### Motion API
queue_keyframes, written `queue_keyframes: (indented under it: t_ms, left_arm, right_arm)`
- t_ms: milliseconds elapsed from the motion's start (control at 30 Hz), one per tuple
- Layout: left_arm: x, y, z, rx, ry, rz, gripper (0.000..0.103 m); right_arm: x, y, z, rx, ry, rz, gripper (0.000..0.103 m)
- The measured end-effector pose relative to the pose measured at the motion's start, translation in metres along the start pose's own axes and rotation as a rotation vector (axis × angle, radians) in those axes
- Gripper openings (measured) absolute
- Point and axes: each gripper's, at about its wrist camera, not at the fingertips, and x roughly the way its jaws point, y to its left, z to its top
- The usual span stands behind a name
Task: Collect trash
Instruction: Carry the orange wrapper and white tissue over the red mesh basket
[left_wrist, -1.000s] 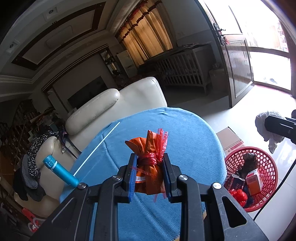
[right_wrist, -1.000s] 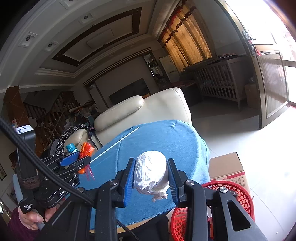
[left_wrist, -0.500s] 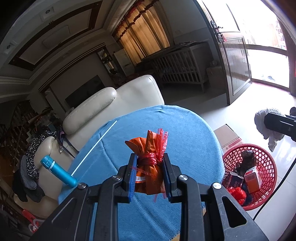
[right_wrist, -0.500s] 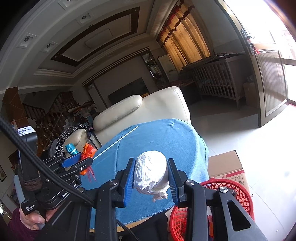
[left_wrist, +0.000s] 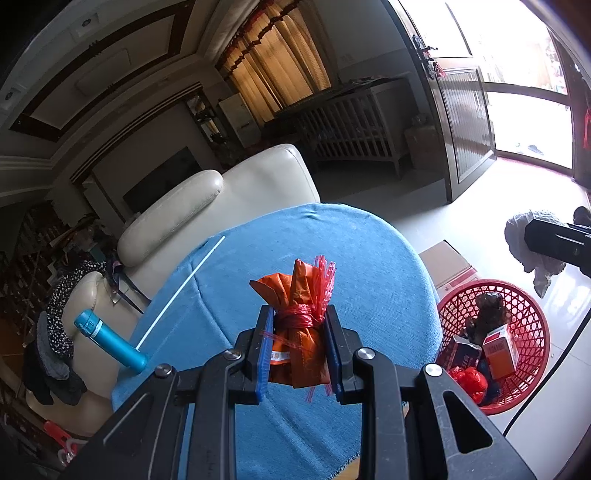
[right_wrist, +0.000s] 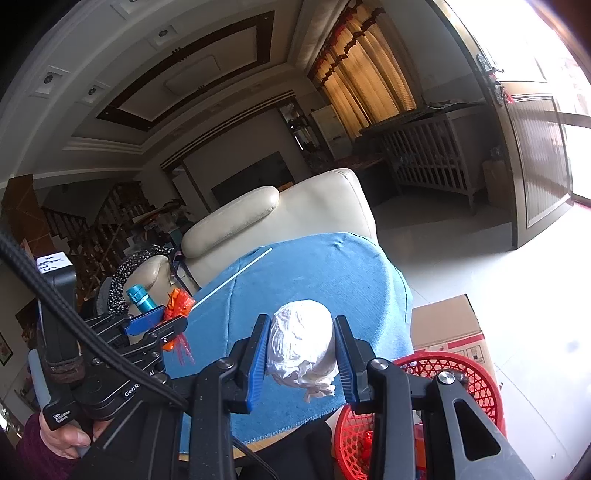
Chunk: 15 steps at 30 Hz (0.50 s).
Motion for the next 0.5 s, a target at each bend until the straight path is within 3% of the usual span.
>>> queue_keyframes:
  t_ms: [500]
  left_arm:
    - [0.003, -0.012, -0.001, 0.018, 0.015, -0.017, 0.028]
  right_arm:
    - [0.002, -0.007, -0.002, 0.011, 0.006, -0.017, 0.036]
